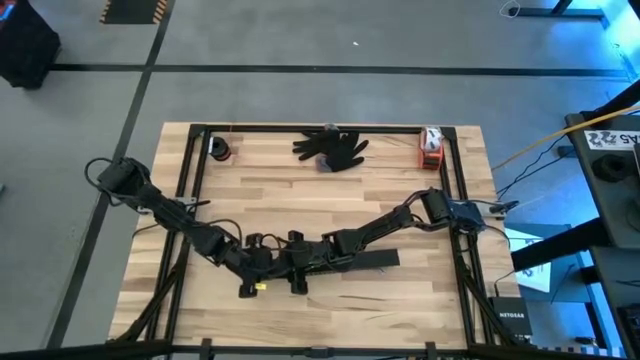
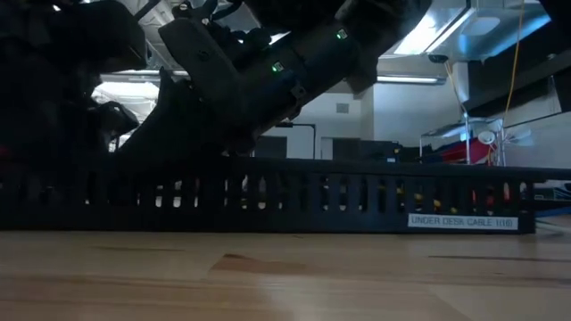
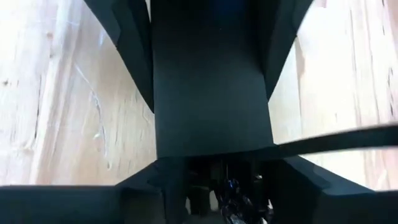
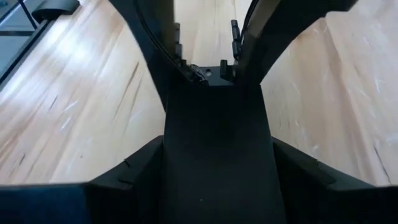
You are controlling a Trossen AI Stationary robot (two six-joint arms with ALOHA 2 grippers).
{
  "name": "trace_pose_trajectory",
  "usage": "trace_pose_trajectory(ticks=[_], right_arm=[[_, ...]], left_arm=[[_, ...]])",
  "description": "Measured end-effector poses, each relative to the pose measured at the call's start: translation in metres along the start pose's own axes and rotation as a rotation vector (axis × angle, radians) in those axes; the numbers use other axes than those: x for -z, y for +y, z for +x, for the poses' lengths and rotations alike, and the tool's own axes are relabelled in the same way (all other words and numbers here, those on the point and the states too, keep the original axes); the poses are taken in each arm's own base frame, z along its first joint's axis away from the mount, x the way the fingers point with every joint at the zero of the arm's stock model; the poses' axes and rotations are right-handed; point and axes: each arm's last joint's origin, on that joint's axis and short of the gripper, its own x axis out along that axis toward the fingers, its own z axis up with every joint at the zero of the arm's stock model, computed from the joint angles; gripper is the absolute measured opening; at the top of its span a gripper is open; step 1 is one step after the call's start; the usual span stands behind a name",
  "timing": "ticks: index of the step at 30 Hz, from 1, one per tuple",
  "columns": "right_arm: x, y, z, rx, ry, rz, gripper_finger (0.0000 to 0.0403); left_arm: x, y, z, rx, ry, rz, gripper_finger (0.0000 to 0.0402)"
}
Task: Ziptie cables
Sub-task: Close the black cable duct
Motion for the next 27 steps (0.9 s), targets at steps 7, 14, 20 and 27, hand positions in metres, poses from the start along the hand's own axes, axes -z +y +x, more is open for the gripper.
trace_pose_trajectory(ticks=[7, 14, 20, 27], right_arm=[[0.001, -0.001, -0.001, 0.023, 0.038, 0.007, 0.023], [-0.006, -0.003, -0.002, 0.017, -0.001, -0.003, 0.023], [0.001, -0.003, 0.0, 0.014, 0.035, -0.001, 0.023], [0.001, -0.003, 0.0, 0.018, 0.035, 0.005, 0.023]], left_arm=[[-0.005, 0.003, -0.008, 0.031, 0.012, -0.003, 0.0251], [-0.009, 0.003, -0.042, -0.006, 0.078, -0.027, 0.0267], [-0.009, 0.005, -0.049, -0.021, 0.066, -0.021, 0.0256], [-0.006, 0.008, -0.05, -0.041, 0.105, -0.031, 0.0253]])
